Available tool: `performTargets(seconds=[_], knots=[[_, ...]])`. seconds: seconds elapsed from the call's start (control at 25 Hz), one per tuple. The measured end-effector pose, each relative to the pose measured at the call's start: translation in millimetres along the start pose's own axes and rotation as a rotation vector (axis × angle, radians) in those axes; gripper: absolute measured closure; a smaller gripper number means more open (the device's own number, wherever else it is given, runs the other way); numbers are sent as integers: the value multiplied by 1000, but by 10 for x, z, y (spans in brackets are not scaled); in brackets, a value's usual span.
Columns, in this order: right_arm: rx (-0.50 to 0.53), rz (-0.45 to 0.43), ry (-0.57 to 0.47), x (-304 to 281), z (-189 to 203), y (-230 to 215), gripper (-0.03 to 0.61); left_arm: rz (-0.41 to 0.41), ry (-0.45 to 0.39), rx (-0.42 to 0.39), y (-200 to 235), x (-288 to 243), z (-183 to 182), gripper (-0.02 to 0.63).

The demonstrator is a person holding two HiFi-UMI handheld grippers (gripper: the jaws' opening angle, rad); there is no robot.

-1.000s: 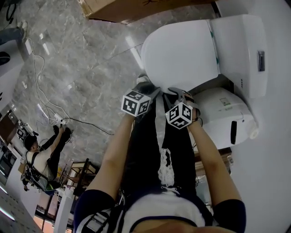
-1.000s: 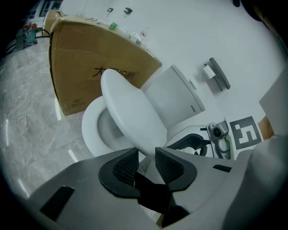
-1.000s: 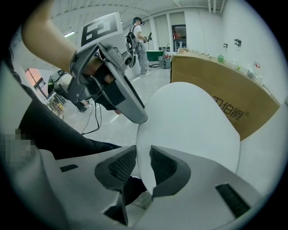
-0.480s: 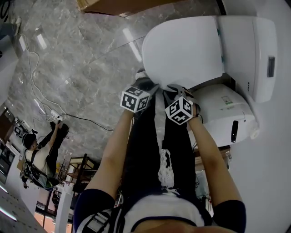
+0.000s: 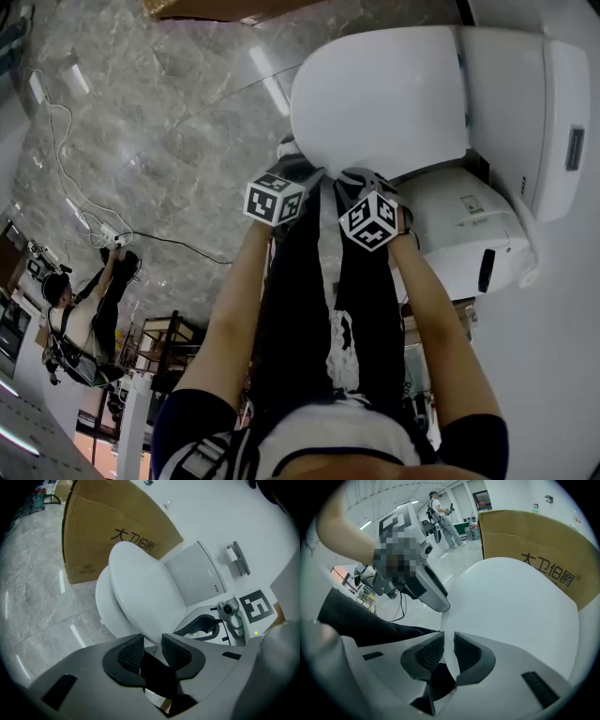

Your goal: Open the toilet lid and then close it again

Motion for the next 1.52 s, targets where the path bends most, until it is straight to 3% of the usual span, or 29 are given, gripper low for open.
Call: performTargets(seconds=[0.8,1.52], knots=[[-155,37,46,-445,69,-84,547,-4,18,50,444,-244,100,489],[-174,35,104,-721,121,-141,548,-12,70,85,697,-440,124,488]])
Point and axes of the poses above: the fingertips, and each gripper's own axes: x backward along the fingers, y to its left, z out of its underside, the point moved 8 cm from there along x, backward along the fingers, and after that the axes turned 9 degrees about z, right-handed, at the moved point
